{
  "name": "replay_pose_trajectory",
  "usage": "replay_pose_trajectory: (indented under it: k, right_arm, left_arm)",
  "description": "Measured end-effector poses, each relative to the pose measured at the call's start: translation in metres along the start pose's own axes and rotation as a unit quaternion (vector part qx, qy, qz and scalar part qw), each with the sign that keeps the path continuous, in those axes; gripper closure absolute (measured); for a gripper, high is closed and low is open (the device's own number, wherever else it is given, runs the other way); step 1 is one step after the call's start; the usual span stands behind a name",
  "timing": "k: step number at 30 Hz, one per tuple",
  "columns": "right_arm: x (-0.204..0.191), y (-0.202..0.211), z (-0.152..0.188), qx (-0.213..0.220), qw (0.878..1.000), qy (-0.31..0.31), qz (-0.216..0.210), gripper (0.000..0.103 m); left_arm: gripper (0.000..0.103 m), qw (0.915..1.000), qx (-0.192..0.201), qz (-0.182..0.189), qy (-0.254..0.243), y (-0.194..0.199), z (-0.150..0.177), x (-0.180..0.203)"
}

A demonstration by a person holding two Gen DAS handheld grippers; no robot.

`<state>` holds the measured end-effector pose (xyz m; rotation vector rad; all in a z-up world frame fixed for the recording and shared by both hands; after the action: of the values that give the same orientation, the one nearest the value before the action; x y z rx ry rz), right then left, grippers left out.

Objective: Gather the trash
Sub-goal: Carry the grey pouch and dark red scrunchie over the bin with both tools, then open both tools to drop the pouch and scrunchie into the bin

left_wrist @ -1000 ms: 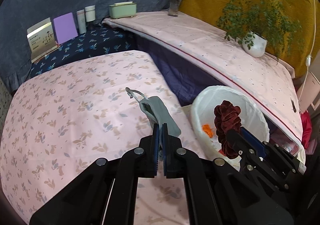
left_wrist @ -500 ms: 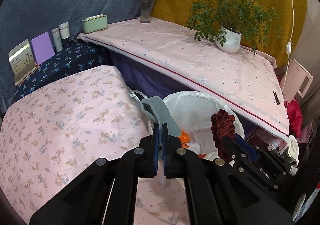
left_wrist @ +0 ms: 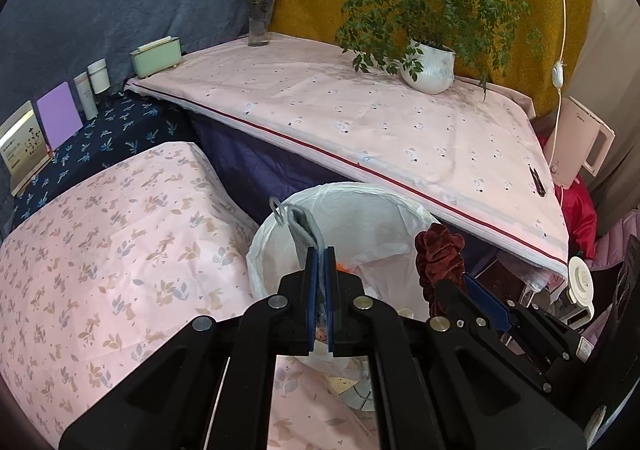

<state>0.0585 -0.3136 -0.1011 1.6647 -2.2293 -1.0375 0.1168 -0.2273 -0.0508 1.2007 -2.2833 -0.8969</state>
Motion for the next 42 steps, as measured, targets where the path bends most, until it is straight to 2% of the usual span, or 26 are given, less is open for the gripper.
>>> replay_pose_trajectory:
  k: [6, 8, 10, 42]
  right_arm:
    - [0.008, -0.005, 0.002, -0.004, 1.0, -0.006, 0.004, 0.087]
    - [0.009, -0.007, 0.003, -0.005, 1.0, -0.007, 0.005, 0.087]
    - [0.008, -0.009, 0.002, -0.006, 1.0, -0.005, 0.006, 0.087]
    - [-0.035, -0.037, 0.003, -0.024, 0.999, 0.034, -0.014, 0.085]
  left_arm:
    - [0.097, 1.0, -0.007, 0.006, 0.004, -0.009, -0.002, 0.002]
    - [0.082, 0.9999, -0.009, 0.001, 0.008, -0.012, -0.002, -0.001]
    - [0.076, 0.9999, -0.006, -0.002, 0.015, -0.012, -0.001, -0.006]
    - [0.074, 0.9971, -0.025, -0.036, 0.062, -0.023, 0.022, -0.065]
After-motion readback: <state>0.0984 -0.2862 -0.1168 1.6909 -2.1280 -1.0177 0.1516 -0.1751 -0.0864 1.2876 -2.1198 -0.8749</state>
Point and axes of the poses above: each gripper's, at about its wrist camera, not at the fingertips, and y roughly against the way its jaws point, x to its right, z to its underside, the point moved 9 cm from there along -y, roughly the way its jaws point, and after that the axes turned 1 degree about -y, right-handed, at the moved point
